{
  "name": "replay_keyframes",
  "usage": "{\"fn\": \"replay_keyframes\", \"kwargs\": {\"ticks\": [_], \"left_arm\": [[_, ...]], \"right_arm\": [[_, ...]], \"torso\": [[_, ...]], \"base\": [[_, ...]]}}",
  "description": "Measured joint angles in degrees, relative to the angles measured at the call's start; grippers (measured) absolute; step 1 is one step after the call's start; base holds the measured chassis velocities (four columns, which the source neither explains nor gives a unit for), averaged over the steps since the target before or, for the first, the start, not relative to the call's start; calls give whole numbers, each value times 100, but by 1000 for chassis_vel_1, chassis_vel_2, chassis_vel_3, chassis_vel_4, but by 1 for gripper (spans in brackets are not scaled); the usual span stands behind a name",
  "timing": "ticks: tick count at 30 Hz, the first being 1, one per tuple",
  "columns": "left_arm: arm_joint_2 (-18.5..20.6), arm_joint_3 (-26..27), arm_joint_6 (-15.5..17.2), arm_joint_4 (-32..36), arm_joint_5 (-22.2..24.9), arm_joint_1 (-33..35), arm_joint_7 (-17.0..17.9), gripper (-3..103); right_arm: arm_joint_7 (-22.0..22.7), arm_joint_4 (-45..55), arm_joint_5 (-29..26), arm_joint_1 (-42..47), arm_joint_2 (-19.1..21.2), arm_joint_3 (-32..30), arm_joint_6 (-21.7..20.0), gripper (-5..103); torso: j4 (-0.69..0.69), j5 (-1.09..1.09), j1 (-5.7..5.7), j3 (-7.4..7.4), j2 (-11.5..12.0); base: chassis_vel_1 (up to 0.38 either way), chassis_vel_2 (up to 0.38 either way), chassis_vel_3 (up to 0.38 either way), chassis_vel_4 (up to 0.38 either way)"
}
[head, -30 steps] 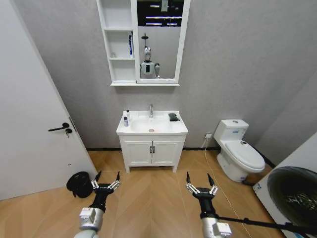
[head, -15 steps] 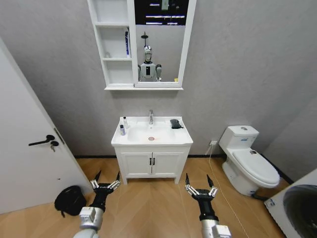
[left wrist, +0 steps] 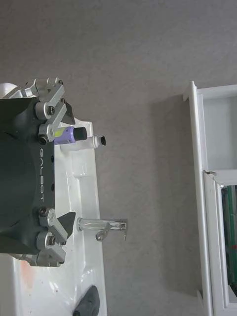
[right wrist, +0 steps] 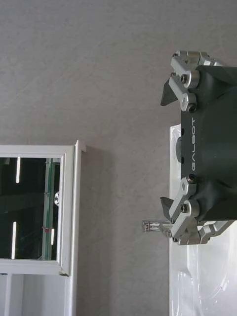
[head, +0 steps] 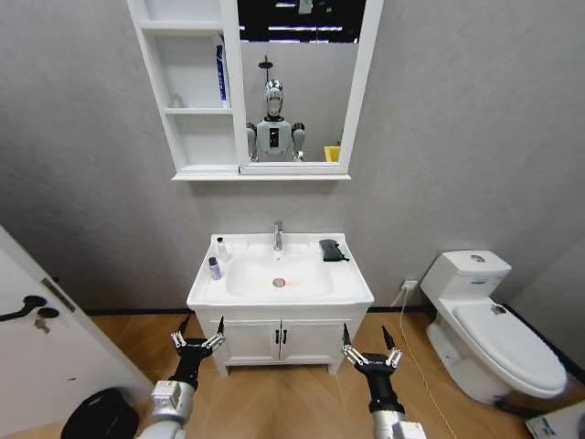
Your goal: Move facial cleanser and shampoo from washbasin to cabinet, then wipe washbasin with towel.
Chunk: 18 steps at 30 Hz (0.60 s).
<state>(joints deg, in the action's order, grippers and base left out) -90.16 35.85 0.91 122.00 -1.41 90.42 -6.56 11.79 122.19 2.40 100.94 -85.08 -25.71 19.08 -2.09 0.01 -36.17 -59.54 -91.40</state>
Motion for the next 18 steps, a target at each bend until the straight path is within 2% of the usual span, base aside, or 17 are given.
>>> {"fn": "replay_keyframes", "kwargs": {"ticks": [8, 18], "left_arm": [[75, 23, 23, -218, 27, -206, 60, 98], [142, -69, 153, -578, 32, -476, 81, 98]], "right_arm": [[-9, -68, 208, -48, -30, 63, 105, 100], [-144, -184, 168, -24, -27, -32, 286, 100]], "torso": [[0, 0, -4, -1, 2], [0, -1, 6, 1, -2]], "base": [[-144, 146, 128, -149], [2, -4, -7, 15]]}}
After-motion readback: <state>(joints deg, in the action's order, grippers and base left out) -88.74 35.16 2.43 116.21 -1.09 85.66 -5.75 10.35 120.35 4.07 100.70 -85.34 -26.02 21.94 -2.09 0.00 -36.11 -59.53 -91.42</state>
